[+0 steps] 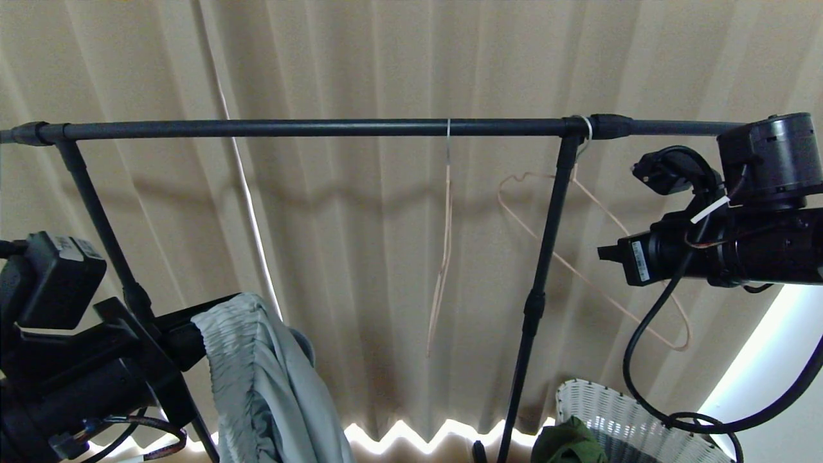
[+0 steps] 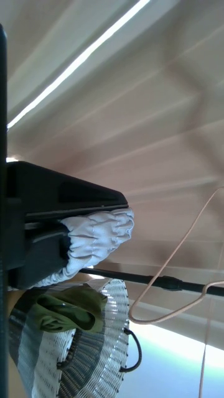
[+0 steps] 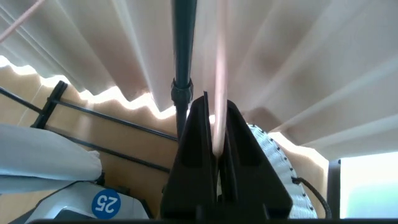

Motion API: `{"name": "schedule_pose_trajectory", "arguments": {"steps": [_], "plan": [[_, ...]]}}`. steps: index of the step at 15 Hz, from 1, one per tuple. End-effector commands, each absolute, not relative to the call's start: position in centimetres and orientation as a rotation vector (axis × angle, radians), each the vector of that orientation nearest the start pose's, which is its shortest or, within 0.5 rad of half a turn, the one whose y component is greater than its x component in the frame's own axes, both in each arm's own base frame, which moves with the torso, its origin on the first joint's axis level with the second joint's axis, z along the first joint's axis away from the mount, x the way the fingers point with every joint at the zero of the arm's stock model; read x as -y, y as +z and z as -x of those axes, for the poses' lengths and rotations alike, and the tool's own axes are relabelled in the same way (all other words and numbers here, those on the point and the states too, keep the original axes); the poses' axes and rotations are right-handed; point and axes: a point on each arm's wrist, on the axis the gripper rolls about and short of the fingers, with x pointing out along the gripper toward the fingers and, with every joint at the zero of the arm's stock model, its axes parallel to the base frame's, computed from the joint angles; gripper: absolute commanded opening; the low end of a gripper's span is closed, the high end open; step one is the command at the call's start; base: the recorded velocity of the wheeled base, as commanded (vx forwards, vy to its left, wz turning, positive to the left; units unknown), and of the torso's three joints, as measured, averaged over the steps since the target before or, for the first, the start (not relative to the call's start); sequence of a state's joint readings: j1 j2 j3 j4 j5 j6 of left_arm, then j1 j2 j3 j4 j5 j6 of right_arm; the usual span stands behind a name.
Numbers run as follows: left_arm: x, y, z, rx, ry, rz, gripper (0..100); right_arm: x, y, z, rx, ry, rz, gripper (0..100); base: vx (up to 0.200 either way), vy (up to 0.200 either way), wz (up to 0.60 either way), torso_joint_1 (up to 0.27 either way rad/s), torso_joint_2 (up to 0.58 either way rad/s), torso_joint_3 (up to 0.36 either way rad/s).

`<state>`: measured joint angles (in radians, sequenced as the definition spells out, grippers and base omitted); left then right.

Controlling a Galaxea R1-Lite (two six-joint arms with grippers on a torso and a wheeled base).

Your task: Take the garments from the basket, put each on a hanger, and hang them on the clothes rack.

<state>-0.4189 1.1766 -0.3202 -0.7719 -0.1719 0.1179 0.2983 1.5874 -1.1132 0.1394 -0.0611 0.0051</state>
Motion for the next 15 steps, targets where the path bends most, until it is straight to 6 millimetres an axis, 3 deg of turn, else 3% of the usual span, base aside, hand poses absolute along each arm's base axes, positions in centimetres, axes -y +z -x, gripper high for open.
{"name": "schedule_pose_trajectory", "arguments": {"steps": [1, 11, 15], "plan": [[6.8, 18.6, -14.3, -0.05, -0.595, -0.125, 0, -8.0, 23.1, -26.5, -0.598, 0.228, 0.104, 0, 0.0, 0.0, 0.0, 0.0, 0.0, 0.0], [6.8, 18.5, -14.4, -0.057, -0.59, -0.124, 0, -7.1, 25.5, -23.8, -0.509, 0.186, 0.015, 0, 0.0, 0.0, 0.0, 0.0, 0.0, 0.0], [6.8, 18.5, -14.5, -0.059, -0.589, -0.122, 0, -5.7, 25.8, -20.4, -0.479, 0.17, 0.003, 0, 0.0, 0.0, 0.0, 0.0, 0.0, 0.0]]}}
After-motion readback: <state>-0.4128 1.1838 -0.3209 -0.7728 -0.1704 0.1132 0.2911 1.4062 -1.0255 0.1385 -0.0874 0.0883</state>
